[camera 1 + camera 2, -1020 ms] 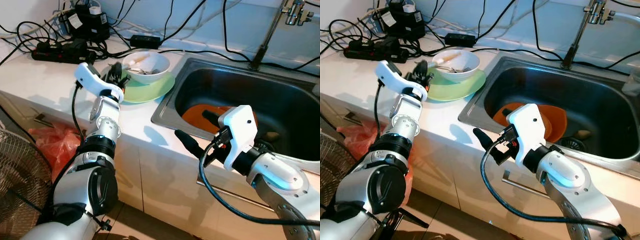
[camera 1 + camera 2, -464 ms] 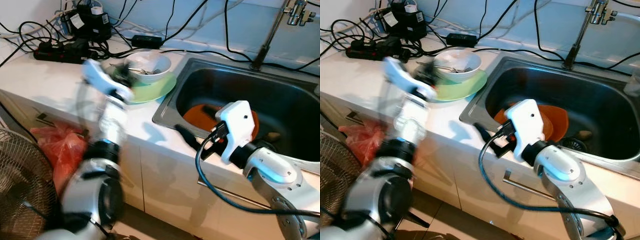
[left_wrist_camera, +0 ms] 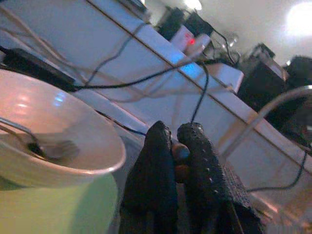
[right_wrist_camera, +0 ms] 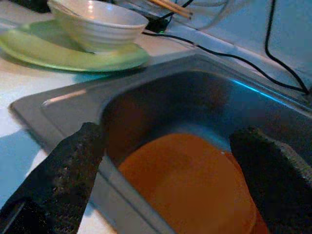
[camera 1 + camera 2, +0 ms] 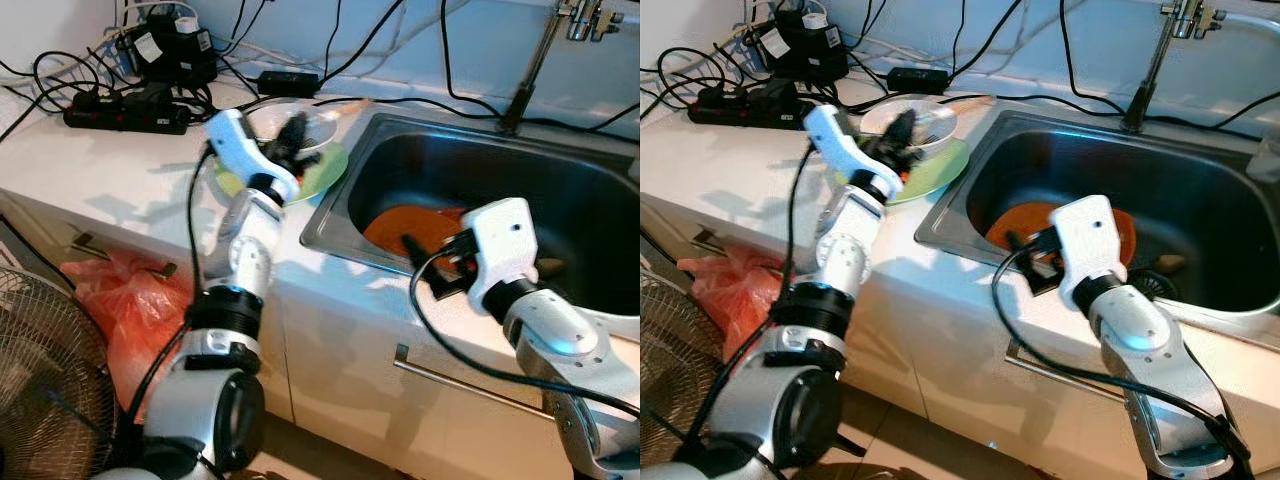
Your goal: Kitchen organization
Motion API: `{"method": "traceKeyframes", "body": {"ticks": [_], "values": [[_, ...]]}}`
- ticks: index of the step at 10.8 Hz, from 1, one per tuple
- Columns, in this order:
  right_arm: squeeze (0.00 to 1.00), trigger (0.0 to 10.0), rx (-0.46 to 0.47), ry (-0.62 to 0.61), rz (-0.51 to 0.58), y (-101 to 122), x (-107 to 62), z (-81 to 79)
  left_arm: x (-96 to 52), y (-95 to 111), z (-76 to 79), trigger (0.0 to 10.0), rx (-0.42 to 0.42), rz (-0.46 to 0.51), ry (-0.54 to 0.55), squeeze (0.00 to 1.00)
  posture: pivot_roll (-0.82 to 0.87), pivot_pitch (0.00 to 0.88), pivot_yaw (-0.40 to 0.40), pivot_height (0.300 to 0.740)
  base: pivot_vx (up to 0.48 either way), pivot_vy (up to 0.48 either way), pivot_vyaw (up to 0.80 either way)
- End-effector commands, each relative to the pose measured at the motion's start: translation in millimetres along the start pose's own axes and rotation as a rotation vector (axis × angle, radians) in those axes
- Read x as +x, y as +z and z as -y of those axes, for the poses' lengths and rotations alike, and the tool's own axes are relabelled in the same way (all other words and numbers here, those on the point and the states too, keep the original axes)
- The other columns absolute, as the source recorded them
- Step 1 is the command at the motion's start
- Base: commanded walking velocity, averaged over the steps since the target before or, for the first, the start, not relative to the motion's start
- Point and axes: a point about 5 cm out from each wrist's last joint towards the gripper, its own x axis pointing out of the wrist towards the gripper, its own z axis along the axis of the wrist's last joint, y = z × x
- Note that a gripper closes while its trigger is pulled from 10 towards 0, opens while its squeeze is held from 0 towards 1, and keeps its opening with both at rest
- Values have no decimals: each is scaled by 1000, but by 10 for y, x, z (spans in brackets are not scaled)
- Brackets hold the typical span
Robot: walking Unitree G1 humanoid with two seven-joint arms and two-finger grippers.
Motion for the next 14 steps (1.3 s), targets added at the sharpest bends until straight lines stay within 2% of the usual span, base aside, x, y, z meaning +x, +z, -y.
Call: {"method": "traceKeyframes", "body": {"ticks": [1, 3, 5, 8, 9, 10, 11, 12, 13, 14], "values": [[0, 10000, -8, -26, 13, 14, 13, 27, 20, 13, 87, 0, 20, -4, -40, 0, -246, 0, 74, 740, 0, 0, -444], [0, 10000, -1, -33, 11, 0, 21, 12, 31, -46, 150, 0, 52, -29, -69, 0, -244, 0, 81, 740, 0, 0, -516], [0, 10000, 11, -39, 8, -5, 29, 14, 16, -148, 96, 0, 66, -70, -46, 0, -246, 0, 84, 740, 0, 0, -709], [0, 10000, 10, -38, 3, -18, 25, -14, -46, -460, 33, 0, 67, -166, 9, 0, -258, 0, 87, 740, 0, 0, -294], [0, 10000, 8, -47, -9, -30, 10, -14, -85, -617, -3, 0, 52, -229, 33, 0, -273, 0, 96, 740, 0, 0, -719], [0, 10000, 7, -50, -13, -36, 4, -11, -96, -652, -14, 118, 56, -247, 38, 0, -277, 0, 98, 740, 0, 0, -719], [0, 10000, 9, -51, -30, -65, -18, -17, -133, -738, -54, 3922, 71, -288, 59, 0, -296, 0, 110, 740, 0, 0, 0], [0, 10000, 10, -48, -39, -79, -28, -23, -146, -767, -68, 6510, 81, -301, 65, 0, -296, 0, 110, 740, 0, 0, 0], [0, 10000, 31, 19, -109, -182, -83, -121, -198, -881, -99, 10000, 107, -347, 92, 0, -305, 0, 116, 740, 0, 0, 0], [0, 10000, 40, 48, -126, -207, -103, -165, -211, -929, -89, 10000, 94, -368, 95, 0, -310, 0, 119, 740, 0, 0, 0]]}}
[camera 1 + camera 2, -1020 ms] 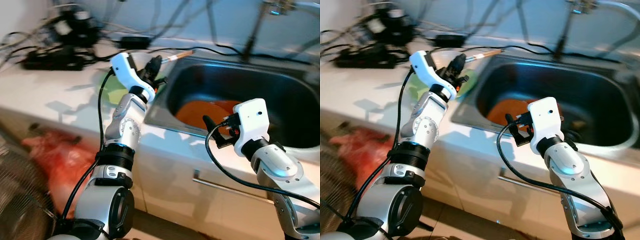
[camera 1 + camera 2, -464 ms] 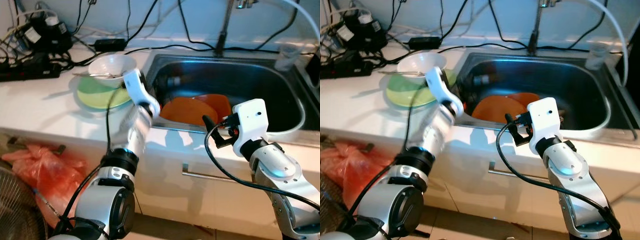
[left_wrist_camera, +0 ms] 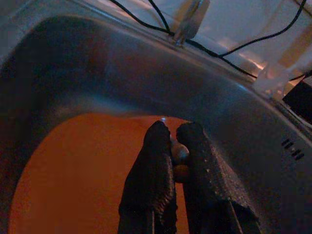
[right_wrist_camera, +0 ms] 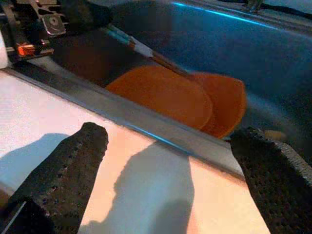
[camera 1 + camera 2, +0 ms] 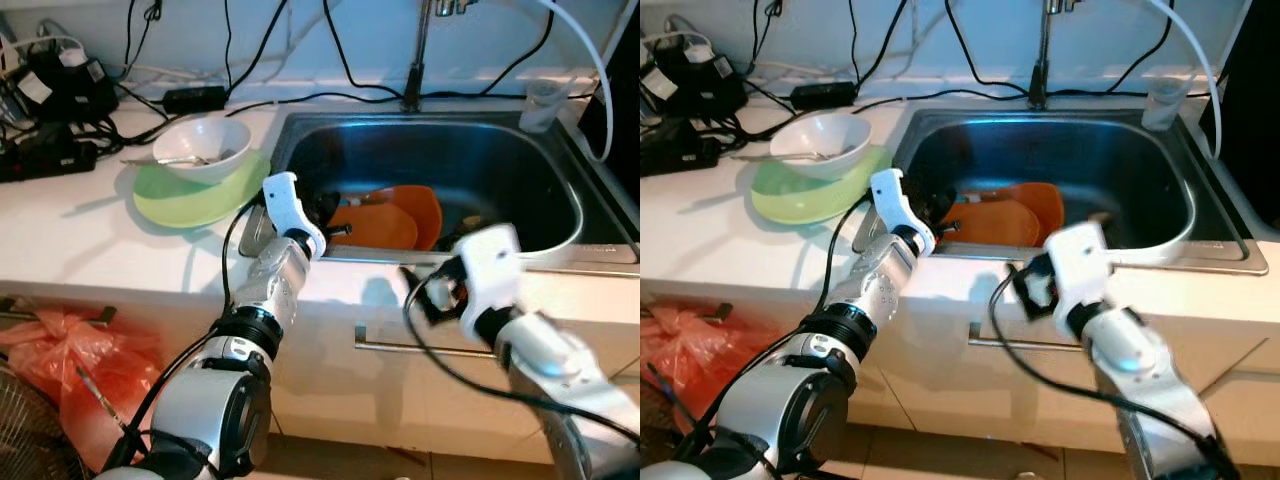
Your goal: Kitchen organization
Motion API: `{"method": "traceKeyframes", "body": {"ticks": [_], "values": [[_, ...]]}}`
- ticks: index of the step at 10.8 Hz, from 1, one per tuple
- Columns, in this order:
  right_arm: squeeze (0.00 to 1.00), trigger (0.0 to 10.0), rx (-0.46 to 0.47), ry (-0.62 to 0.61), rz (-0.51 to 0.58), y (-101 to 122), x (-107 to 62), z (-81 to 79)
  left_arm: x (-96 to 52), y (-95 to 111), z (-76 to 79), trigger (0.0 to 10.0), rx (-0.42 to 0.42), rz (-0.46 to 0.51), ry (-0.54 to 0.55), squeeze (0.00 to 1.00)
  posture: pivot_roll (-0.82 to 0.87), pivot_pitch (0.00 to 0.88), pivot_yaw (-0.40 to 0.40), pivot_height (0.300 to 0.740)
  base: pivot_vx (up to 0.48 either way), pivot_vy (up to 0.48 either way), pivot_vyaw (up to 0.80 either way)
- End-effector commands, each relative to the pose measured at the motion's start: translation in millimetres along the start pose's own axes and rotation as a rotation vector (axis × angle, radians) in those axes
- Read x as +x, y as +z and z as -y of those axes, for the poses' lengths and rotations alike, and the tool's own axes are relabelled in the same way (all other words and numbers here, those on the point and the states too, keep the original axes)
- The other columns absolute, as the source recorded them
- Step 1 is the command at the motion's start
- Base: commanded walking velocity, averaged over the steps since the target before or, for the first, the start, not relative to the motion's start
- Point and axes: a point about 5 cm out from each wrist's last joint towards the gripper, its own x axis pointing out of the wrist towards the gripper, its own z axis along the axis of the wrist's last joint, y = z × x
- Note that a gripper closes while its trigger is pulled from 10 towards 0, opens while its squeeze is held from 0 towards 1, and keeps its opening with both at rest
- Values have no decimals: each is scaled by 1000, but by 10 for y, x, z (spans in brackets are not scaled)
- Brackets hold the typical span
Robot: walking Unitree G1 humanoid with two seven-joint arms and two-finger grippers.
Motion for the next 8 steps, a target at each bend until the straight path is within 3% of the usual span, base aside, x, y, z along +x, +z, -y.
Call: {"method": "traceKeyframes", "body": {"ticks": [1, 3, 4, 5, 8], "values": [[0, 10000, -2, 29, 16, 46, -26, -44, 27, -140, 129, 10000, -14, -61, -12, 0, -310, 0, 119, 740, 0, 0, 0], [0, 10000, -2, 58, 15, 65, -33, -92, 18, -205, 110, 10000, -27, -90, 6, 0, -311, 0, 119, 740, 0, 0, 0], [0, 10000, -2, 62, 16, 70, -33, -101, 18, -211, 106, 10000, -32, -94, 10, 871, -311, 0, 119, 740, 0, 0, 0], [0, 10000, -1, 64, 18, 75, -31, -107, 23, -208, 110, 10000, -32, -97, 12, 1000, -312, 0, 120, 740, 0, 0, 0], [0, 10000, -3, 70, 13, 65, -30, -120, 38, -162, 106, 10000, -43, -85, 16, 1000, -309, 0, 122, 740, 0, 0, 0]]}}
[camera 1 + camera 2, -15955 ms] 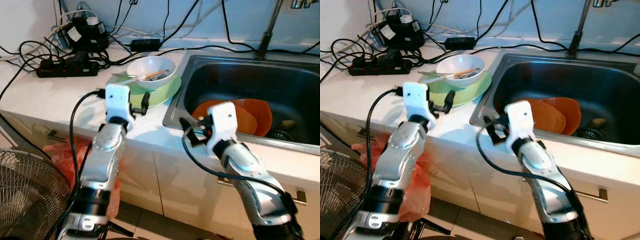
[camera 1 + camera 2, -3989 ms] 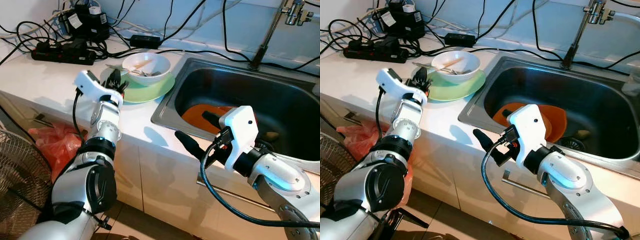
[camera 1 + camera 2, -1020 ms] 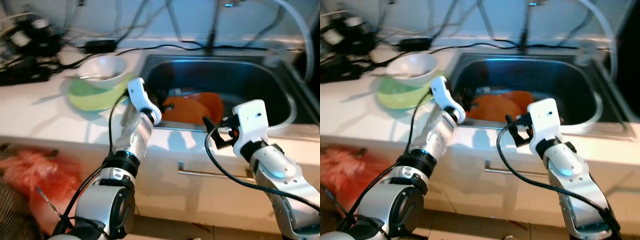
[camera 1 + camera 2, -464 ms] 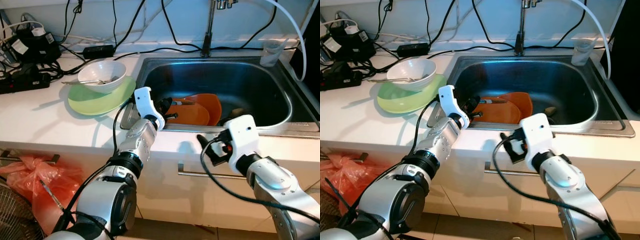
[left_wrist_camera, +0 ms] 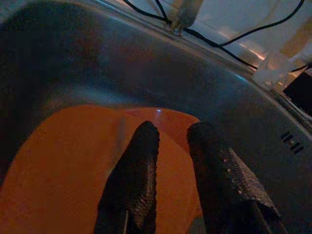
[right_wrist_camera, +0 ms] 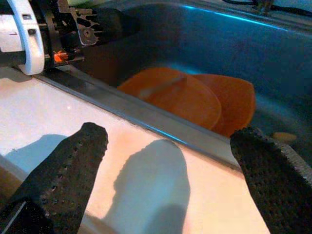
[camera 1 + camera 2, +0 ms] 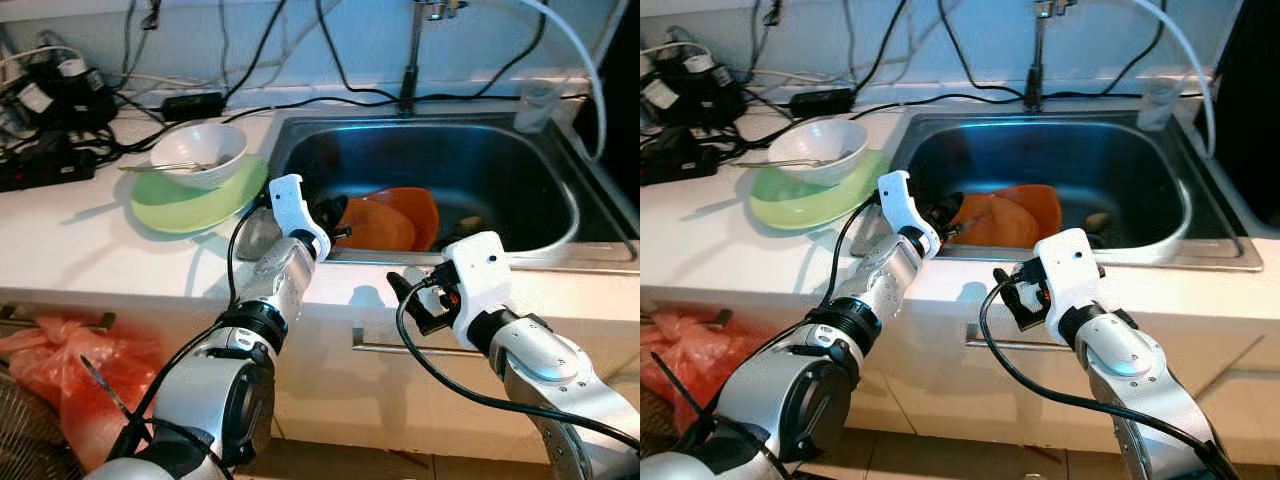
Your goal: Kitchen organization
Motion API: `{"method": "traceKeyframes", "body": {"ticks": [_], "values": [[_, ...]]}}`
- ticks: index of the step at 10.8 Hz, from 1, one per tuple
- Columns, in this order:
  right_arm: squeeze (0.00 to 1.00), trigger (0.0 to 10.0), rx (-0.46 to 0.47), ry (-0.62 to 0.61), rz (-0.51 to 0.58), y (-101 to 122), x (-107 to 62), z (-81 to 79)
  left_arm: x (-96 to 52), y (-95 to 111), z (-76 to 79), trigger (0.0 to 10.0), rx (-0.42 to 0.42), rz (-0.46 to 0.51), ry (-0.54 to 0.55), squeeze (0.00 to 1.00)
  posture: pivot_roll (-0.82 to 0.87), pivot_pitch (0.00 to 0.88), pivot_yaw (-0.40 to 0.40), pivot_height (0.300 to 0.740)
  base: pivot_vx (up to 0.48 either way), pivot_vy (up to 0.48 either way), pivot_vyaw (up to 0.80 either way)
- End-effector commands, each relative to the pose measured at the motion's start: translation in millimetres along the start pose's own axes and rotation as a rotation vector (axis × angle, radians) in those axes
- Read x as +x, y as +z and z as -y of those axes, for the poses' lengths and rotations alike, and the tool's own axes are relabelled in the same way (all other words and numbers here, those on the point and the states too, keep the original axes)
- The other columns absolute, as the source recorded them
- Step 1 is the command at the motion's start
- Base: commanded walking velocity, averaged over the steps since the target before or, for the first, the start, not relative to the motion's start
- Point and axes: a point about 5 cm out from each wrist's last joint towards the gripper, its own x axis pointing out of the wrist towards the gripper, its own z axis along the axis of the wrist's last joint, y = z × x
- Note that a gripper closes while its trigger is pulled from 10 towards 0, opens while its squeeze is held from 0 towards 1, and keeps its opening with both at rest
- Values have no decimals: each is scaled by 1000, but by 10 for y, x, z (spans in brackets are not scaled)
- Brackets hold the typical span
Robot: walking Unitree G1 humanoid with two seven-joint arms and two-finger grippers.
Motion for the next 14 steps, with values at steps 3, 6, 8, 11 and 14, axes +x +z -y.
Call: {"method": "traceKeyframes", "body": {"ticks": [3, 6, 8, 11, 14], "values": [[0, 10000, -7, 38, 12, 36, 10, -61, 23, -49, 80, 10000, -35, -25, -7, 1000, -295, 0, 113, 740, 0, 0, 0], [0, 10000, -11, 50, 13, 38, 30, -73, 51, 105, 97, 10000, -25, 31, -7, 1000, -283, 0, 106, 740, 0, 0, 0], [0, 10000, -15, 54, 10, 30, 36, -75, 76, 490, 150, 10000, 26, 185, -16, 1000, -274, 0, 100, 740, 0, 0, 0], [0, 10000, -19, 66, 10, 32, 47, -84, 38, 613, 88, 10000, 30, 236, -1, 1000, -262, 0, 91, 740, 0, 0, 0], [0, 10000, -26, 75, 3, 17, 49, -74, -106, 866, -45, 10000, 237, 393, 129, 1000, -251, 0, 78, 740, 0, 0, 0]]}}
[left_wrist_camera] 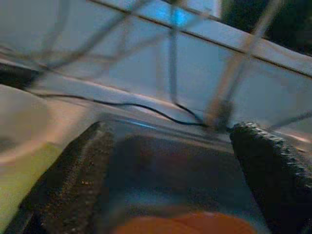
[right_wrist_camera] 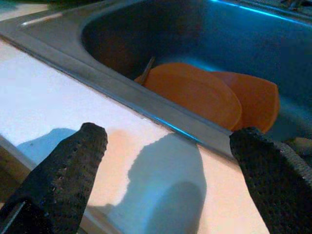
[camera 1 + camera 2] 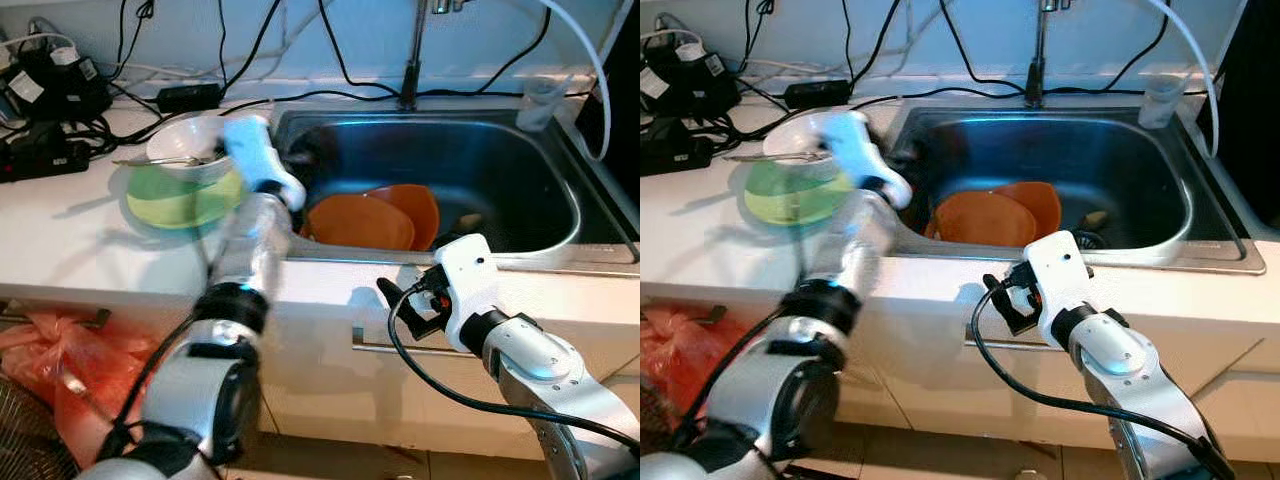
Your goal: Kitchen organization
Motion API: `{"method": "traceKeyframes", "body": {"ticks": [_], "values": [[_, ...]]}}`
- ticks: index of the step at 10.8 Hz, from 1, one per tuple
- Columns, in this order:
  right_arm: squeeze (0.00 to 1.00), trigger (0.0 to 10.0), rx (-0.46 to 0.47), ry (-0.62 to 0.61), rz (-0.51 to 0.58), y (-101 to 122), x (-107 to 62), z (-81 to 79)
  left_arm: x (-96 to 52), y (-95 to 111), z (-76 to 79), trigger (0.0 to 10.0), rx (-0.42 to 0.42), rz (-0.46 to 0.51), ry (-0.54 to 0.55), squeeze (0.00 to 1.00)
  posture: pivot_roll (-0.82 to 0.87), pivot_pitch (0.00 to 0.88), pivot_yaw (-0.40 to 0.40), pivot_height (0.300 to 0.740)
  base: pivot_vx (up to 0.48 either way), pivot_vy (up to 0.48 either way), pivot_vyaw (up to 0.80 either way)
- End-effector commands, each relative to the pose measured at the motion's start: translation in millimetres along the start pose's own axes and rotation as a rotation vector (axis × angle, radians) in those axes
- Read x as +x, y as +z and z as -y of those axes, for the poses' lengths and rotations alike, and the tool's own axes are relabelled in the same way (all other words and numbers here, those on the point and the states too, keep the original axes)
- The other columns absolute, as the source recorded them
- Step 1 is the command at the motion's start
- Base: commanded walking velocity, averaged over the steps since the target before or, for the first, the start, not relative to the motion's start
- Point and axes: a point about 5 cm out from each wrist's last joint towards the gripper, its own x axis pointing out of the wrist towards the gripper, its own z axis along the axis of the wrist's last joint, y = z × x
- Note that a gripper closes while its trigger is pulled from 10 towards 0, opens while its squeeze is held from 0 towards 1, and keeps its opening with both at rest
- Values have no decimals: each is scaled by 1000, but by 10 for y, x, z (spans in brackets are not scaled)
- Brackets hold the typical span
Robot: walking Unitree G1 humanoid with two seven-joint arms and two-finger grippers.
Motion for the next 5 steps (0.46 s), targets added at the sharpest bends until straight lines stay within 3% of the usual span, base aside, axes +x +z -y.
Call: {"method": "traceKeyframes", "body": {"ticks": [1, 3, 4, 5], "values": [[0, 10000, -9, 11, 10, 24, 20, -4, 0, 54, -65, 10000, 13, 20, 23, 1000, -247, 0, 70, 740, 0, 0, 0], [0, 10000, -13, 19, 2, 5, 11, -8, 4, 214, -390, 10000, 58, 54, 128, 1000, -245, 0, 64, 740, 0, 0, 0], [0, 10000, -14, 20, 1, 1, 8, -7, 1, 236, -423, 10000, 68, 60, 143, 1000, -246, 0, 61, 740, 0, 0, 0], [0, 10000, -15, 22, -4, -15, -11, 1, -9, 344, -592, 10000, 94, 83, 208, 1000, -245, 0, 54, 740, 0, 0, 0]]}}
